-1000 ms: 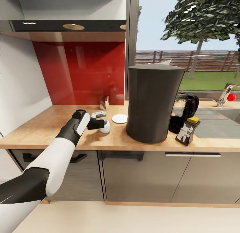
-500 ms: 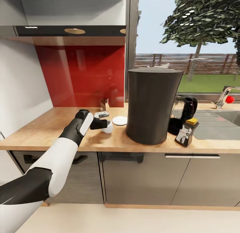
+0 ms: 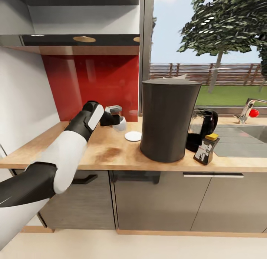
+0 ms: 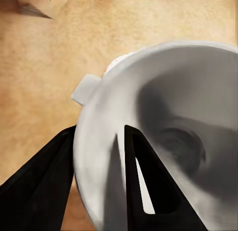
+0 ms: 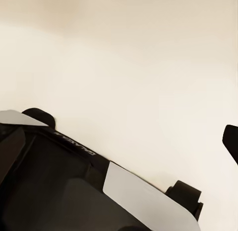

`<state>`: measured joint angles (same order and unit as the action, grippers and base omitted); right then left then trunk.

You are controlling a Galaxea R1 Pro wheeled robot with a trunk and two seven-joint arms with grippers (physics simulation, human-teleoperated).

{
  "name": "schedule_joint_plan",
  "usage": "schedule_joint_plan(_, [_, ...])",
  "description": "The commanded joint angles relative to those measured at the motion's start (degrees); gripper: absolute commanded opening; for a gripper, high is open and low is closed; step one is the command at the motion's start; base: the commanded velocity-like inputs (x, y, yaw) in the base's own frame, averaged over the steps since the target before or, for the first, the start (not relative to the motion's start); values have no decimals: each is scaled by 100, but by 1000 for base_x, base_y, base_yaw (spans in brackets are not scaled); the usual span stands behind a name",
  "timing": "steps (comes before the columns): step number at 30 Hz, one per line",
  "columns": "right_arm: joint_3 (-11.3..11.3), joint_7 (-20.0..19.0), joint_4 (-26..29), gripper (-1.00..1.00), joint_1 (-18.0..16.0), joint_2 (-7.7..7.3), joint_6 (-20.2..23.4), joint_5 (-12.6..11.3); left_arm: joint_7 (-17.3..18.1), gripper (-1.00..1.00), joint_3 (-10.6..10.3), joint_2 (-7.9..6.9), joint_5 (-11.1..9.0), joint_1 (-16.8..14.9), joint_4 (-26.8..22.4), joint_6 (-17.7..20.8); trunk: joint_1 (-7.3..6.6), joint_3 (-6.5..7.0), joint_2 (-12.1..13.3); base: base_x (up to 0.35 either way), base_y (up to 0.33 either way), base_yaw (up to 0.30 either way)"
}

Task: Set up a coffee station on the kitchen countertop: keep the coffee maker on the countertop, move the bottle of coffee from the kitchen shelf to the counter next to the coffee maker, place a paper coffee filter on top of the coffee maker, put the saucer next to the coffee maker with the coffee cup on the saucer, and place the electric kettle next to the coffee maker.

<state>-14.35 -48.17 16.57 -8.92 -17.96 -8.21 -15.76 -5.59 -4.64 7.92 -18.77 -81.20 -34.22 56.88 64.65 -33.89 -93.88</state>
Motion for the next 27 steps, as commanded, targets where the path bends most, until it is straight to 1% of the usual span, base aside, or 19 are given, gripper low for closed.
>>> schedule_joint_plan(1, [-46, 1, -5, 100, -5, -5, -40, -33, -62, -100, -20, 3, -68, -127, 118, 16, 0, 2, -2, 0, 0, 0])
schedule_joint_plan(3, [-46, 1, -5, 100, -5, -5, -40, -33, -70, -100, -20, 34, -65, -353, 357, 14, 0, 20, -2, 0, 0, 0])
schedule_joint_plan(4, [-46, 1, -5, 100, -5, -5, -40, -33, -102, -100, -23, 76, -47, -563, 594, 12, 0, 28, -2, 0, 0, 0])
schedule_joint_plan(5, [-45, 1, -5, 100, -5, -5, -40, -33, -133, -100, -26, 94, -21, -658, 704, 13, 0, 37, -2, 0, 0, 0])
schedule_joint_plan(6, [-44, 1, -5, 100, -5, -5, -40, -33, -240, -100, -42, 151, 160, -867, 952, 20, 0, 46, -2, 0, 0, 0])
schedule_joint_plan(7, [-43, 1, -5, 100, -5, -5, -40, -33, -265, -100, -52, 170, 246, -912, 1006, 23, 0, 55, -2, 0, 0, 0])
schedule_joint_plan(8, [-43, 1, -5, 100, -5, -5, -40, -33, -301, -100, -75, 204, 431, -977, 1091, 27, 0, 64, -2, 0, 0, 0])
schedule_joint_plan(9, [-43, 1, -5, 100, -5, -5, -40, -33, -313, -100, -96, 208, 518, -999, 1134, 28, 0, 73, -2, 0, 0, 0])
schedule_joint_plan(10, [-42, 1, -5, 100, -5, -5, -40, -33, -331, -100, -160, 208, 660, -1033, 1237, 30, 0, 81, -2, 0, 0, 0])
schedule_joint_plan(12, [-42, 1, -5, 100, -5, -5, -40, -33, -343, -100, -240, 208, 753, -1052, 1339, 33, 0, 99, -2, 0, 0, 0])
schedule_joint_plan(14, [-42, 1, -5, 100, -5, -5, -40, -33, -351, -100, -318, 208, 813, -1066, 1416, 36, 0, 117, -2, 0, 0, 0])
schedule_joint_plan(15, [-42, 1, -5, 100, -5, -7, -40, -33, -354, -100, -403, 208, 851, -1075, 1467, 39, 0, 126, -2, 0, 0, 0])
schedule_joint_plan(18, [-42, 1, -5, 100, -5, -7, -40, -33, -355, -100, -553, 208, 884, -1081, 1512, 40, 0, 152, -2, 0, 0, 0])
schedule_joint_plan(20, [-42, 1, -5, 100, -5, -7, -40, -33, -355, -100, -719, 208, 903, -1084, 1543, 42, 0, 170, -2, 0, 0, 0])
schedule_joint_plan(23, [-42, 1, -5, 100, -5, -7, -40, -33, -355, -100, -764, 208, 912, -1086, 1553, 42, 0, 196, -2, 0, 0, 0])
schedule_joint_plan(27, [-42, 2, -5, 100, -5, -9, -40, -33, -355, -100, -770, 208, 913, -1088, 1557, 47, 0, 225, -2, 0, 0, 0])
